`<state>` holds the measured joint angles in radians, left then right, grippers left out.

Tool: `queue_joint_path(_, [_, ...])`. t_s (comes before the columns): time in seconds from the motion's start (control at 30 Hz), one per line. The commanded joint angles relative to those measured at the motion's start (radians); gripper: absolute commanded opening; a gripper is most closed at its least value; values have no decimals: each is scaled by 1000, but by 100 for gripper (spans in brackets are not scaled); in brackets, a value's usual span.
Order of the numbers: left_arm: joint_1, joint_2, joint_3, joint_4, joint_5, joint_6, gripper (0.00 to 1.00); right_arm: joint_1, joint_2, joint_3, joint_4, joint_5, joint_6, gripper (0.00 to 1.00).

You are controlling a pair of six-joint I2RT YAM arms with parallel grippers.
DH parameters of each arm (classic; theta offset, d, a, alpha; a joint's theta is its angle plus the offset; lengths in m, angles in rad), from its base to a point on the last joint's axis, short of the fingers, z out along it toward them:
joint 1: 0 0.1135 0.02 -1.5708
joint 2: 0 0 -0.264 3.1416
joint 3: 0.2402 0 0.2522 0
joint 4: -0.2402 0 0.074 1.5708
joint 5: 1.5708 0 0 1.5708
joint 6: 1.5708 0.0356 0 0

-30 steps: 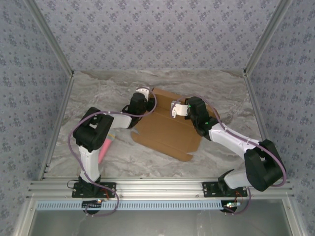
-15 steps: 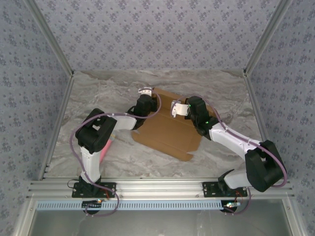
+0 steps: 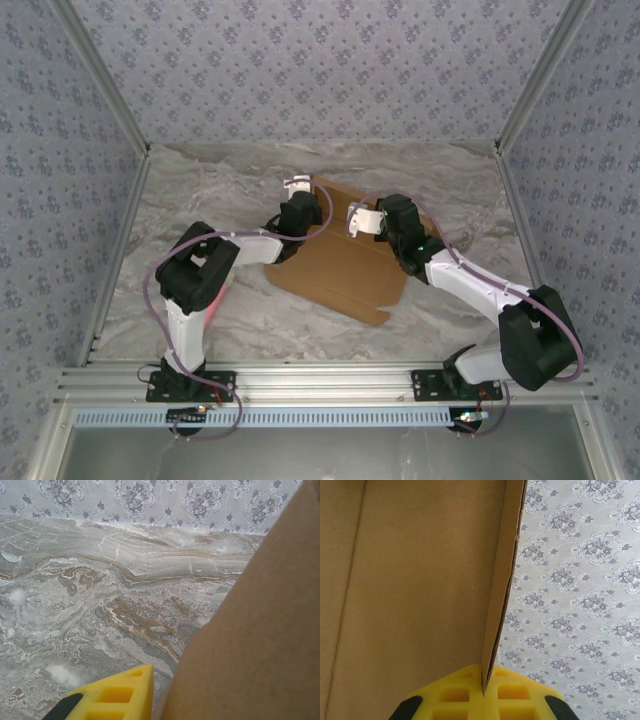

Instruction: Fold the paper box

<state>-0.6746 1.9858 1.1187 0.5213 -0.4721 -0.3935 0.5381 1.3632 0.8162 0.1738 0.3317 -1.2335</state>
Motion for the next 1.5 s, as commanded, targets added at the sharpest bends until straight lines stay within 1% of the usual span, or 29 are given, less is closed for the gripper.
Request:
queue_joint_path(0.0, [21,11,6,-3,-64,48,23,4,-3,14,-92,-28,3,0])
queue_joint_path(0.2, [31,-25,-41,50,78,76,38,2,-1,18,-91,-23,2,0])
queue_joint_path(0.37, [47,-91,-102,77,217,101,52,4,10,21,-82,-13,-3,0])
queue_joint_path(0.43, [56,-118,-120,73,268,104,56,6,16,21,-73,-7,-8,0])
queue_joint_path(0.7, [92,-256,-207,45,396,119,66,10,29,18,-48,9,-28,0])
queue_joint_path(0.83, [108,-364,-267,22,434,137,69,11,31,15,-38,12,-41,0])
queue_joint_path(0.97, [152,-471,-303,10,516,91,72,13,30,7,-24,16,-53,0])
queue_joint_path(1.07, [196,-504,-274,-18,597,32,73,18,32,1,-15,21,-65,0])
queue_joint_path(1.13, [222,-499,-216,-84,639,-14,73,21,34,-3,-10,29,-76,0])
queue_joint_path(1.27, [247,-427,-40,-286,725,-59,73,26,35,-12,3,36,-90,0])
queue_joint_path(1.47, [247,-297,130,-436,783,-59,72,29,42,-14,12,40,-95,0])
